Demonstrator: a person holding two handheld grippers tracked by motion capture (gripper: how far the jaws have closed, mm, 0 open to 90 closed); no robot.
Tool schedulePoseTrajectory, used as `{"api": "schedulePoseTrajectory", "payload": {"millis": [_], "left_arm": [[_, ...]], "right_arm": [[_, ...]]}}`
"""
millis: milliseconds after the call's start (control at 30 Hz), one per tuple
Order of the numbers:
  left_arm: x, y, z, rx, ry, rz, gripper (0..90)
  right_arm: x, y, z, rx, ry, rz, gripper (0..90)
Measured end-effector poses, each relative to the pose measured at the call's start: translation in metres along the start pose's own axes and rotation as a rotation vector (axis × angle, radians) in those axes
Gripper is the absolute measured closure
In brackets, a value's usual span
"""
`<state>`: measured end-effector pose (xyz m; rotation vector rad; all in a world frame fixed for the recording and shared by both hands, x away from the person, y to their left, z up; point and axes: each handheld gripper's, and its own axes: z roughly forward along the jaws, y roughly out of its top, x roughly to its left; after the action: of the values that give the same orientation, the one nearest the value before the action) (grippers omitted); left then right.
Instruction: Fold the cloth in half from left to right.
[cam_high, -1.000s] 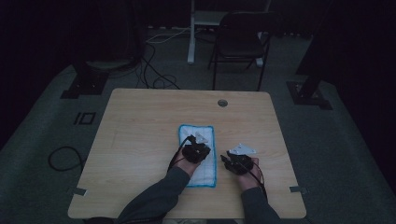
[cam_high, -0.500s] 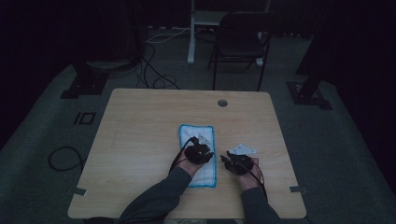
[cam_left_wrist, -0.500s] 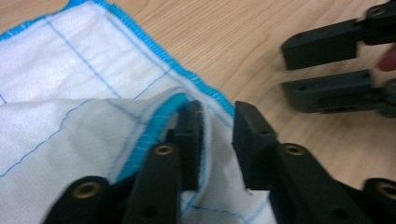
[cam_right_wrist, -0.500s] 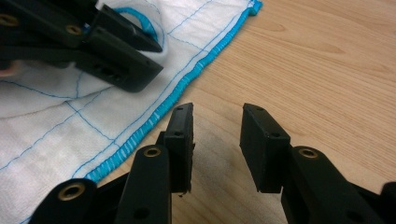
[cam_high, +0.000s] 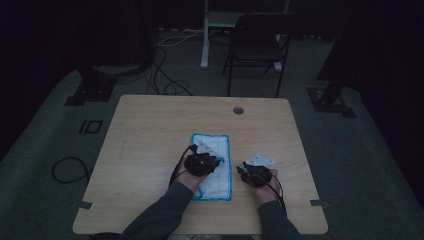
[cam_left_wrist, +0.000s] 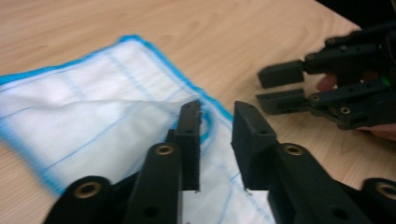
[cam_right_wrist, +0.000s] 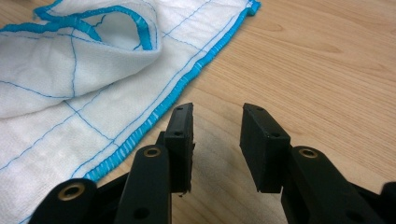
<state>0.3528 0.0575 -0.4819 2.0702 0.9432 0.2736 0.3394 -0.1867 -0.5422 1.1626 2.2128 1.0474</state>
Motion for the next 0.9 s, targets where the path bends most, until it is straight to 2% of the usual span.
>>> {"api": "schedulePoseTrajectory", "payload": {"millis": [33, 233, 400, 600, 767, 900], "left_arm": [[0.0, 0.0, 0.0, 0.0, 0.0, 0.0, 77.8], [0.016, -0.012, -0.02, -0.011, 0.039, -0.02, 81.0], [0.029, -0.03, -0.024, 0.006, 0.068, -0.073, 80.5], [0.037, -0.05, -0.017, 0.034, 0.073, -0.115, 75.0], [0.037, -0.061, -0.011, 0.046, 0.051, -0.149, 67.7], [0.035, -0.064, -0.008, 0.048, 0.035, -0.156, 64.9]], "right_arm": [[0.0, 0.0, 0.0, 0.0, 0.0, 0.0, 64.8], [0.0, 0.0, 0.0, 0.0, -0.002, -0.002, 64.8], [0.001, 0.0, 0.0, 0.001, -0.001, -0.005, 64.7], [0.001, 0.0, 0.0, 0.003, -0.001, -0.007, 64.6], [0.001, 0.0, 0.0, 0.002, 0.003, -0.005, 63.7], [0.001, 0.0, 0.0, 0.001, 0.005, -0.006, 63.5]]}}
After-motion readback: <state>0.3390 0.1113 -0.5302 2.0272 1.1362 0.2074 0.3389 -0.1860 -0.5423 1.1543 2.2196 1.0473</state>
